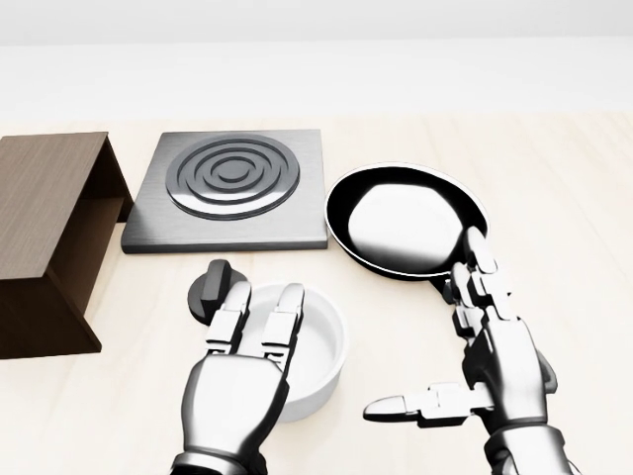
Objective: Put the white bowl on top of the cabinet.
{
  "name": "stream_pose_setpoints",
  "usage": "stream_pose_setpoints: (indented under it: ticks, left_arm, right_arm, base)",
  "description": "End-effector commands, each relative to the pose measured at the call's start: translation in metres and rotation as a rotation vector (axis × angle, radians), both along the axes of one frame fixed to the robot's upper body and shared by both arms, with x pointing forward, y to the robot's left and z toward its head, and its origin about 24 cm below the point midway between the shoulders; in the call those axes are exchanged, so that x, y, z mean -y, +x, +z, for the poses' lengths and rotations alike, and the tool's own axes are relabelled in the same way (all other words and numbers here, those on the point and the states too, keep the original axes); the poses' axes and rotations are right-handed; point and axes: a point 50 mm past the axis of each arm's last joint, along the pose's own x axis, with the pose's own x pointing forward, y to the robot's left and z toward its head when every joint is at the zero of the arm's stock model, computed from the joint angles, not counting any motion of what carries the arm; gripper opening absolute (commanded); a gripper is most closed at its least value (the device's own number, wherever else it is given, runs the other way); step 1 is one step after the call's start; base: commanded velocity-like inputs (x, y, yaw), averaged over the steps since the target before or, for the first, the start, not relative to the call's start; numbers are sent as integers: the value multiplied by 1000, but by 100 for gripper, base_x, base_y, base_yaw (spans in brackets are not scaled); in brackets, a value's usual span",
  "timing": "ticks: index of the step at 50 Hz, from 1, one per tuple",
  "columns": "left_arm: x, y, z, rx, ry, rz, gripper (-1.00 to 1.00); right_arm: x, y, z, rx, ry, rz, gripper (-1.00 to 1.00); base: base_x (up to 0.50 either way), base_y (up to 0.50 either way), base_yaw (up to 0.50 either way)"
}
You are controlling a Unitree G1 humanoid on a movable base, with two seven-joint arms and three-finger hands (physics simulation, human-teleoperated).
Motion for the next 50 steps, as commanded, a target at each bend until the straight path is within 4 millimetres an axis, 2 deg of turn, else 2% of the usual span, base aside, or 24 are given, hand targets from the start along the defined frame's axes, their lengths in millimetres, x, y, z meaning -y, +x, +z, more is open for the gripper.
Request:
stream_pose_setpoints:
  ticks: [1, 50]
  left_arm:
    - [-1, 4, -16, -52, -11, 8, 100]
    - [-1, 9, -27, -82, -30, 12, 100]
  right_arm:
    - [-2, -1, -2, -6, -7, 8, 100]
    - [-3, -1, -2, -4, -12, 17, 100]
  base:
    - [0, 0, 0]
    - [0, 0, 0]
